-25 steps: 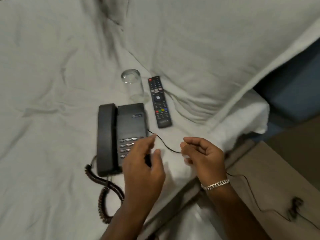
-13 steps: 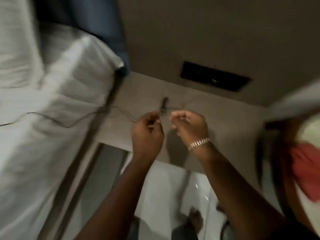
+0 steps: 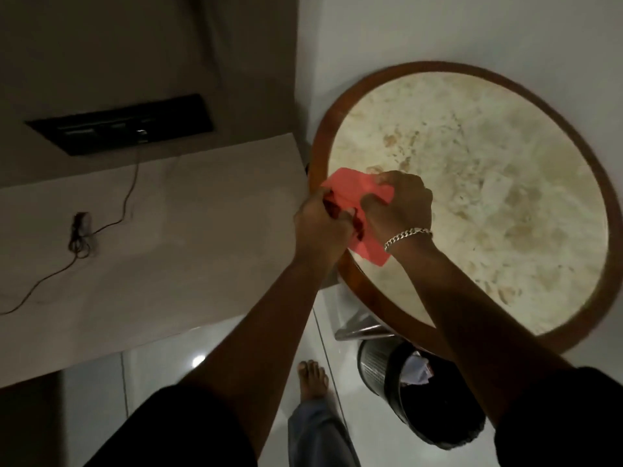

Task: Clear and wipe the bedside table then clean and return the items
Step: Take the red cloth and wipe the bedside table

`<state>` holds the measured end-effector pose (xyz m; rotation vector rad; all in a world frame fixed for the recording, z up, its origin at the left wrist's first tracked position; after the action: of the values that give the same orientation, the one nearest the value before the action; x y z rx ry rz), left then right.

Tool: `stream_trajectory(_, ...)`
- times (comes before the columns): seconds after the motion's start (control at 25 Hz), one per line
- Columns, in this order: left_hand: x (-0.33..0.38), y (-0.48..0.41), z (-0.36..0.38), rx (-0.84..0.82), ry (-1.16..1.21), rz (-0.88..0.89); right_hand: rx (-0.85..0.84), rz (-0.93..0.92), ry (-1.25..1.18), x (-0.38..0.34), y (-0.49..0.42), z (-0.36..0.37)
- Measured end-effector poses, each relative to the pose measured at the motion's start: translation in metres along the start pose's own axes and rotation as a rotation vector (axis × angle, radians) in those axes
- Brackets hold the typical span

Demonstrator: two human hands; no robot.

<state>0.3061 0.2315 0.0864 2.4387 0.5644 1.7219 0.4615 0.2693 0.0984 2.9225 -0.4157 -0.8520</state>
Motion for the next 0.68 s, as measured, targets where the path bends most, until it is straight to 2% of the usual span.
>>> stream_trajectory(0.08, 0.0, -0.007, 0.012, -0.01, -0.01, -0.008, -0.1, -0.011, 0.093, 0.017, -0.003, 0.017)
stream_trajectory(0.2, -0.01, -0.009, 0.002, 0.028, 0.043, -0.031, -0.098, -0.038, -0.032, 0.01, -0.002, 0.025)
stream_trajectory(0.36, -0.037, -0.011, -0.064, 0.189, 0.189, 0.003, -0.088, -0.157, -0.308, -0.061, 0.011, 0.047)
stream_trajectory(0.48, -0.089, -0.026, -0.129, 0.309, 0.075, -0.054, -0.028, -0.284, -0.34, -0.12, 0.008, 0.084)
stream_trajectory(0.56, -0.144, -0.046, -0.147, 0.194, -0.215, -0.146, -0.019, -0.361, -0.249, -0.145, -0.003, 0.116)
stream_trajectory(0.64, -0.195, -0.062, -0.14, -0.076, -0.545, -0.159, -0.08, -0.352, -0.053, -0.148, -0.023, 0.159)
stream_trajectory(0.68, -0.215, -0.068, -0.138, -0.156, -0.686, -0.124, -0.131, -0.337, 0.067, -0.144, -0.031, 0.182)
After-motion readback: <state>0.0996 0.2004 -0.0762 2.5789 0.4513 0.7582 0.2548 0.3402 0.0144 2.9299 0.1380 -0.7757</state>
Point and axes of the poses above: each hand's wrist, its own y-axis away from the middle knuckle, its own z-axis out of the palm, x = y × z, the point moved 10 cm from there along -y, towards the middle knuckle, and after that the axes turned 1 degree about y, right-handed, at the moved point
